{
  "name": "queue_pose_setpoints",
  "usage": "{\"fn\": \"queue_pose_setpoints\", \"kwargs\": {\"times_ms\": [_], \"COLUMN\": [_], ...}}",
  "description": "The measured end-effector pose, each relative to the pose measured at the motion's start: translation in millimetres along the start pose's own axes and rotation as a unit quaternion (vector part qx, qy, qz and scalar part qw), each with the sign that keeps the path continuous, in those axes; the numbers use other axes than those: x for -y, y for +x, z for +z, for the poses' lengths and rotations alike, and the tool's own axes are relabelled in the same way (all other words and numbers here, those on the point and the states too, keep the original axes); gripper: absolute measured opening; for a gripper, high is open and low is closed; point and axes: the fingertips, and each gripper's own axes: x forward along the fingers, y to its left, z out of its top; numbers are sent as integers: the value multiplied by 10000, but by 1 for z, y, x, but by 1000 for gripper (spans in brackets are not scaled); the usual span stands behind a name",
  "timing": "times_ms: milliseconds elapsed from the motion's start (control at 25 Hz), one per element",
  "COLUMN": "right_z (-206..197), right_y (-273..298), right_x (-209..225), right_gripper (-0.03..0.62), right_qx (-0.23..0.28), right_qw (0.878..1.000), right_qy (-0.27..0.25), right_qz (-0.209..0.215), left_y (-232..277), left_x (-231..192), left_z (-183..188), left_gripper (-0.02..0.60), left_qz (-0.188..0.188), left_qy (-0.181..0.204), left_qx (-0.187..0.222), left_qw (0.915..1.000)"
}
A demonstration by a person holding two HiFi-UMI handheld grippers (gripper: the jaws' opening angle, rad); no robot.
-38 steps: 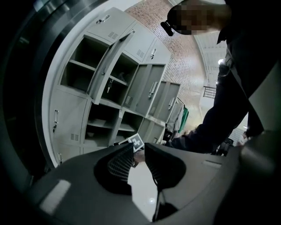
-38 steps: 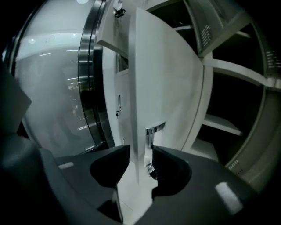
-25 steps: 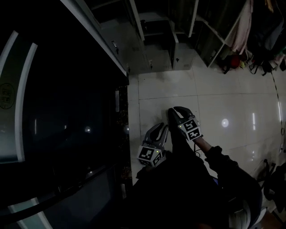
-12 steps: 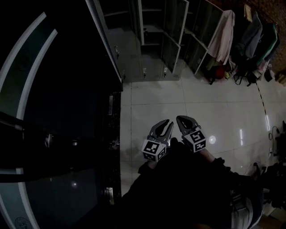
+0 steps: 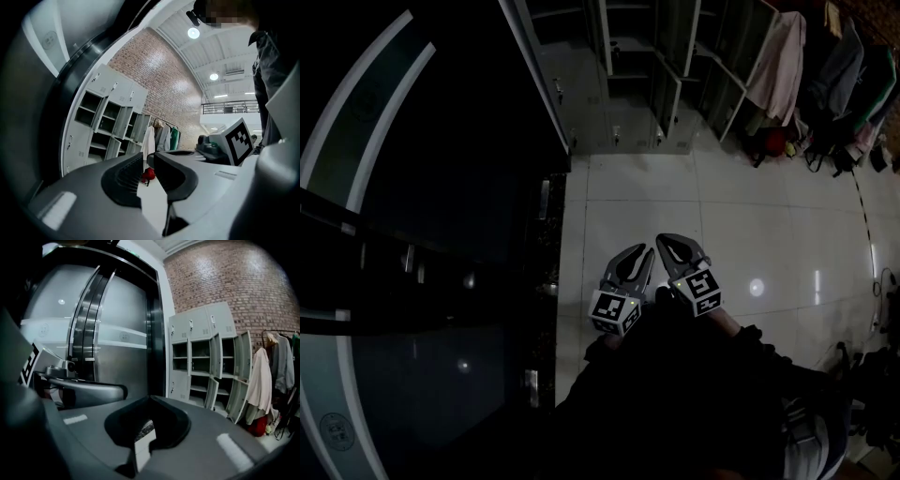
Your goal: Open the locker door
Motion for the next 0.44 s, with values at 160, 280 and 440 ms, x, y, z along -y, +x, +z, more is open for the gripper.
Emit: {"fn": "queue_pose_setpoints", "kwargs": {"times_ms": [160,280,440], "right_z": [-10,-14,-10], "right_y": [-13,-20,-28], "right_x": [-15,-19,-16], "right_gripper": [0,0,0], "right_qx": [19,0,75], "right_qw": [9999,9997,9998], "right_qy": [117,165,121], "right_qz": [103,166,149], "left_y": [-9,-13,-12], "left_x": [7,17,30], "left_z": [-13,-17,-10], "left_gripper": [71,71,71], "left_qz": [75,53,-42], "left_qy": [25,13,71], "left_qx": [-48,-60,-35], "left_qw": [10000,10000,10000]}}
